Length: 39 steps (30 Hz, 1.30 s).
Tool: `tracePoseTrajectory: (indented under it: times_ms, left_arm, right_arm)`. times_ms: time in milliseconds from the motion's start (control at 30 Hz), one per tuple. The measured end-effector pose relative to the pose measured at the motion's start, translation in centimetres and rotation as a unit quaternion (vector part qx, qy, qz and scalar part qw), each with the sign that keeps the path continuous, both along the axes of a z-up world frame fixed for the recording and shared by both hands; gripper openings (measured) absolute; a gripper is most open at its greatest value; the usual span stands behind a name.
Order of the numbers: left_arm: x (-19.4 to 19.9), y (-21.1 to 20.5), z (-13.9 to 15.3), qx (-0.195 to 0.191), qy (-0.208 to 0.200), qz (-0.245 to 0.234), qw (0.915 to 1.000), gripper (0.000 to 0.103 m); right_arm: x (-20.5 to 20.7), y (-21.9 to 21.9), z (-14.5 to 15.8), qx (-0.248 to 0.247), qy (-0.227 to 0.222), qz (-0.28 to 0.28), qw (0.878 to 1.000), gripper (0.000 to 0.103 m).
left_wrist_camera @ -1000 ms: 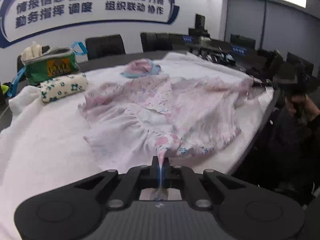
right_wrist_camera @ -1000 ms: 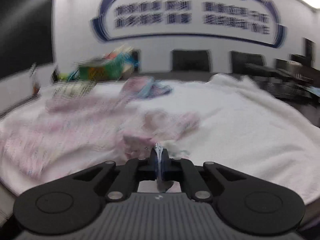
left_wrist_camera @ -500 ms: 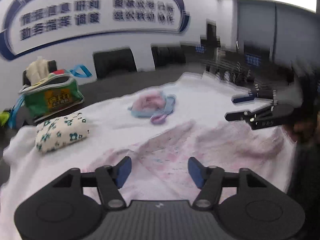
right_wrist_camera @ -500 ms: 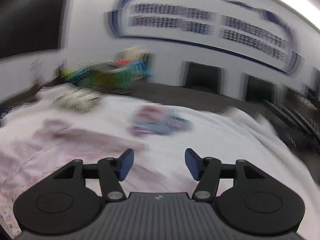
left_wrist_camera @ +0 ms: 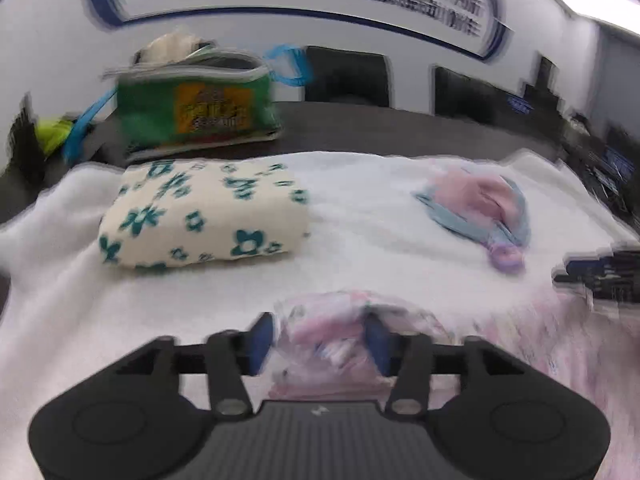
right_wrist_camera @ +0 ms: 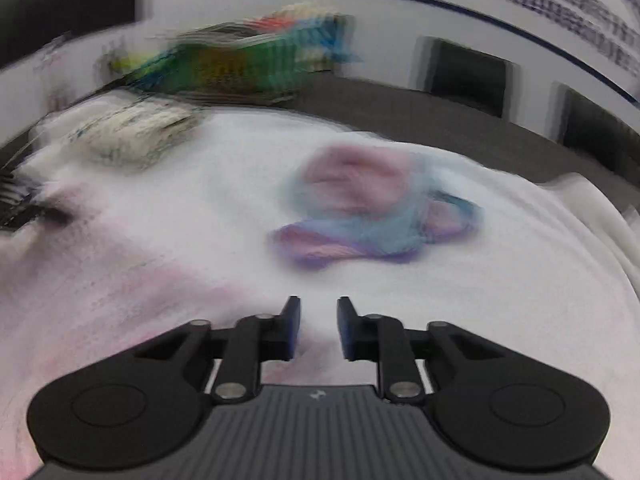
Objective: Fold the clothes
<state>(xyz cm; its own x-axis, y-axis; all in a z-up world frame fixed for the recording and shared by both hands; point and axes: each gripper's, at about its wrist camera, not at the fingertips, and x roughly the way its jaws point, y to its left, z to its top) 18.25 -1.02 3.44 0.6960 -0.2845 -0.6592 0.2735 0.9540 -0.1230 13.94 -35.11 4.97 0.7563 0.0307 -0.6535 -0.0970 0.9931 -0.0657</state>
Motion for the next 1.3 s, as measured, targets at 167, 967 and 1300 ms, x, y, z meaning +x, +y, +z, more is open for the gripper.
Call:
tracePoseTrajectory:
  times_ms: [167,967,1300]
  left_arm:
    - [0.3,0.1,-1.7,0.016,0.022,-0.025,0.9993,0.071]
    - [0.1,3.2,0.2,-0.005,0.058,0.044,0.9973,0.022]
    - [-20.4,5.8,1.2,-0.041,-0.012,0.033,0.9985,0.069]
  right_arm:
    - [0.4,-0.8,-1.3,0.034,0.022,0.03,0.999,0.061]
    - [4.1,1.2,-0.1,0.104,0.031,0.052,0.993,0.001]
    - [3.3,5.2,-1.5,0.048,0.085,0.204,0.974,0.008]
